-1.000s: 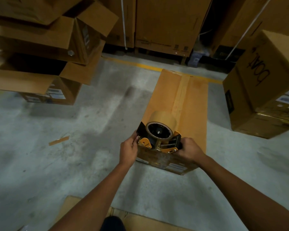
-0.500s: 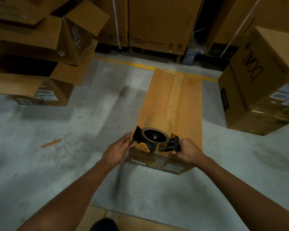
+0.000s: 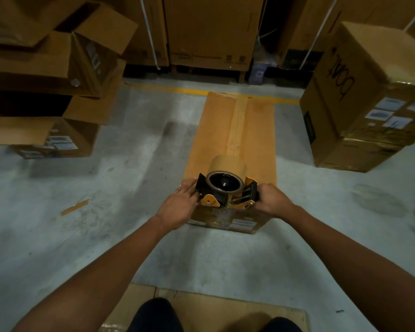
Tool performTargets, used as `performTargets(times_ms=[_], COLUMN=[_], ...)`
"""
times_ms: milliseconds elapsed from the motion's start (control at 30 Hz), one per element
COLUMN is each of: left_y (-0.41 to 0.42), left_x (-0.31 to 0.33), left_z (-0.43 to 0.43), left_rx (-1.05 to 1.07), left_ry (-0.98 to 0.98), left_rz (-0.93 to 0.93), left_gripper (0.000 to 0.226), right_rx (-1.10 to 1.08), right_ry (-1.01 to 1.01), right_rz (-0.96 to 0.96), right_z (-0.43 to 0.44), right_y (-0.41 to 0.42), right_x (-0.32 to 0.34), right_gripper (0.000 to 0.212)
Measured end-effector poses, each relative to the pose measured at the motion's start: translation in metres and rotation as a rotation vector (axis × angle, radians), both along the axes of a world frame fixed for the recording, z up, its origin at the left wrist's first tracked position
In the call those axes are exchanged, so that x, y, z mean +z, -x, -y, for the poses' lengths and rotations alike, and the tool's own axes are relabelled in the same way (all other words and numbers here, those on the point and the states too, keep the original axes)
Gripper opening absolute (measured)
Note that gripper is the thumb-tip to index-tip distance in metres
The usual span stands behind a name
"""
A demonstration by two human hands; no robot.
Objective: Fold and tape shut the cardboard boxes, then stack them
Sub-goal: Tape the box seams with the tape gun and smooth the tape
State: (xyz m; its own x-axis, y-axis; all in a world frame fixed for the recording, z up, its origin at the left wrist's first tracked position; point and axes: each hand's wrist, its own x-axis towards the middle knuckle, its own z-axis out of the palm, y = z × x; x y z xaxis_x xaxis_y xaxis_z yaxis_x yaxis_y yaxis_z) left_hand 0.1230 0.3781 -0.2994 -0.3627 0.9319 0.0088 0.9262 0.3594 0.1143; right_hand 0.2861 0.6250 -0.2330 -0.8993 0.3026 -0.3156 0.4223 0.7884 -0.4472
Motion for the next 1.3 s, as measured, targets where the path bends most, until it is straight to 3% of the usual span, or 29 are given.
performTargets(times_ms=[100, 400, 900, 1067, 1300], left_y=[-0.011, -0.012, -0.005, 0.008, 0.037], left_x=[-0.007, -0.019, -0.025, -0.019, -0.008], left_z=[-0.010, -0.008, -0.005, 0.000, 0.014], left_rx=[0.012, 0.092, 0.069, 0.030, 0.104], left_ry=[0.079, 0.036, 0.010, 0.027, 0.109], left_rz=[-0.065, -0.075, -0.129, -0.135, -0.158], left_gripper=[0.048, 0.065, 0.060, 0.082, 0.090], right_rx=[-0.009, 0.016, -0.047, -0.044, -0.113], right_ry=[-0.018, -0.044, -0.078, -0.104, -0.098], right_rz=[-0.018, 0.011, 0.021, 0.027, 0.047], right_z=[0.000, -0.013, -0.024, -0.024, -0.045], right_y=[0.000, 0.002, -0.031, -0.036, -0.067], right_x=[-0.007, -0.016, -0.002, 0.005, 0.004], right_gripper=[0.022, 0.022, 0.025, 0.032, 0.031])
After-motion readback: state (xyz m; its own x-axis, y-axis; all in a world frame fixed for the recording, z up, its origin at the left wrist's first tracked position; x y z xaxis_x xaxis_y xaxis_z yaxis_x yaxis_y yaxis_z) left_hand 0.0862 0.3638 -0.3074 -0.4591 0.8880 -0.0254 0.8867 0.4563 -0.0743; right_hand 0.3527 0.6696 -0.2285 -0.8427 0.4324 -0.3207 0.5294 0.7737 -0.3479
